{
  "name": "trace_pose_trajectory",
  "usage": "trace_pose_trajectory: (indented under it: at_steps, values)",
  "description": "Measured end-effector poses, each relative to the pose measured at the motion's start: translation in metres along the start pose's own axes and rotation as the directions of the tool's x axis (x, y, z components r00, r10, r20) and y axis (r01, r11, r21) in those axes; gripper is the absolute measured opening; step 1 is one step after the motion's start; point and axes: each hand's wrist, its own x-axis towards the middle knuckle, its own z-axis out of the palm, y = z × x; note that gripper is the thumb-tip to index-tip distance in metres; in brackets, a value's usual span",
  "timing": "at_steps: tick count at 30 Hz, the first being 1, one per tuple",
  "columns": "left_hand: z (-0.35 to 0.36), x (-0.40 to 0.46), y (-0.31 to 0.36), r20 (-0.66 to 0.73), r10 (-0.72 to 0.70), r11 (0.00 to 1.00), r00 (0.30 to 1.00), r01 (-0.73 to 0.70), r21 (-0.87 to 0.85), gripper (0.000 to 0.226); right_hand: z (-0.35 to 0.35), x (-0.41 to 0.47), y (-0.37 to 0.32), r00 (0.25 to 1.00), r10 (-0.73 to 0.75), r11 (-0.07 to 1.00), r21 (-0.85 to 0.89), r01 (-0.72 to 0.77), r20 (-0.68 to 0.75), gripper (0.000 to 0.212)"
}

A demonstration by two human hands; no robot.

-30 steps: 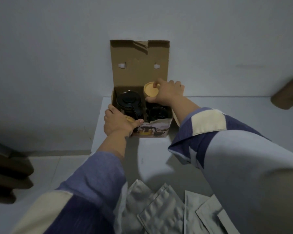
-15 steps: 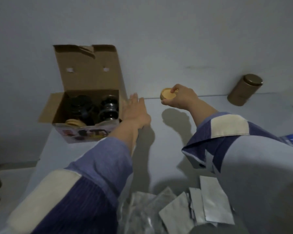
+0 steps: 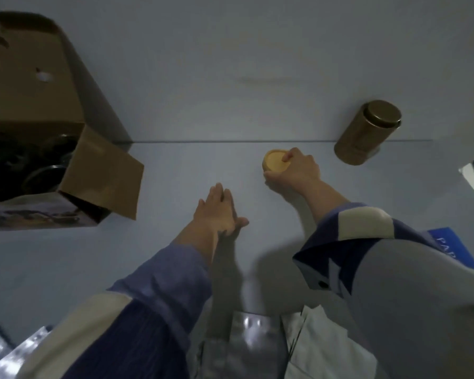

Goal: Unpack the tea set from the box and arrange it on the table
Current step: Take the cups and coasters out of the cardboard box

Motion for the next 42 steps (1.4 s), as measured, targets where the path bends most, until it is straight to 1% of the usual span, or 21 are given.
trace_pose_trajectory:
  at_steps: [3, 9, 14, 17, 21, 23, 25, 27, 29, 31, 33, 34, 38, 42]
  values:
    - [0.013, 0.004, -0.003, -0.048, -0.005, 0.999, 0.999, 0.007, 0.045, 0.087, 0.008, 0.017, 0.008, 1.000, 0.021, 0.999, 0.048, -0.020, -0.017, 0.065]
    - [0.019, 0.009, -0.005, -0.053, 0.004, 0.997, 0.999, 0.000, 0.082, 0.086, 0.016, 0.054, 0.013, 0.994, 0.014, 0.995, 0.102, -0.002, -0.109, 0.064]
    - [0.019, 0.010, -0.003, -0.031, -0.003, 0.995, 1.000, 0.006, 0.096, 0.084, 0.022, 0.074, 0.021, 0.991, -0.010, 0.999, 0.051, 0.017, -0.137, 0.061]
    - [0.019, 0.009, -0.003, -0.028, 0.001, 0.996, 1.000, 0.002, 0.084, 0.084, 0.024, 0.075, 0.024, 0.992, -0.029, 0.999, 0.038, 0.033, -0.122, 0.061]
    - [0.018, 0.009, -0.001, -0.043, -0.007, 0.997, 0.999, 0.010, 0.075, 0.084, 0.013, 0.068, 0.018, 0.998, -0.021, 1.000, 0.008, 0.022, -0.066, 0.072]
    - [0.018, 0.008, 0.000, -0.043, -0.009, 0.998, 0.999, 0.012, 0.061, 0.085, 0.010, 0.057, 0.010, 0.992, -0.038, 0.999, -0.014, 0.037, -0.117, 0.074]
    - [0.014, 0.006, 0.002, -0.021, -0.009, 1.000, 1.000, 0.010, 0.027, 0.086, 0.012, 0.040, 0.000, 0.988, -0.087, 0.996, -0.038, 0.083, -0.130, 0.067]
    - [0.002, 0.004, -0.003, 0.014, 0.005, 1.000, 1.000, -0.005, 0.020, 0.087, 0.017, 0.021, -0.012, 0.988, -0.140, 0.990, -0.039, 0.137, -0.069, 0.056]
    - [-0.016, -0.003, -0.018, 0.007, 0.031, 0.998, 0.999, -0.032, 0.061, 0.086, 0.021, 0.001, -0.029, 0.979, -0.205, 0.978, -0.043, 0.204, -0.017, 0.043]
    - [-0.039, -0.016, -0.041, -0.072, 0.076, 0.991, 0.994, -0.068, 0.115, 0.077, 0.020, -0.020, -0.055, 0.961, -0.277, 0.959, -0.055, 0.277, 0.000, 0.034]
    - [-0.065, -0.032, -0.071, -0.202, 0.111, 0.986, 0.973, -0.083, 0.142, 0.061, 0.017, -0.042, -0.085, 0.943, -0.333, 0.943, -0.010, 0.333, 0.004, 0.030]
    - [-0.078, -0.041, -0.088, -0.268, 0.103, 0.988, 0.958, -0.067, 0.141, 0.055, 0.016, -0.053, -0.101, 0.935, -0.355, 0.935, 0.023, 0.355, 0.003, 0.029]
    - [-0.121, -0.086, -0.165, -0.476, 0.003, 0.996, 0.879, 0.041, 0.083, 0.049, 0.023, -0.096, -0.171, 0.903, -0.429, 0.901, 0.064, 0.429, -0.012, 0.027]
    - [-0.138, -0.130, -0.240, -0.591, -0.129, 0.987, 0.796, 0.159, 0.000, 0.054, 0.050, -0.138, -0.243, 0.853, -0.521, 0.850, 0.104, 0.517, 0.019, 0.028]
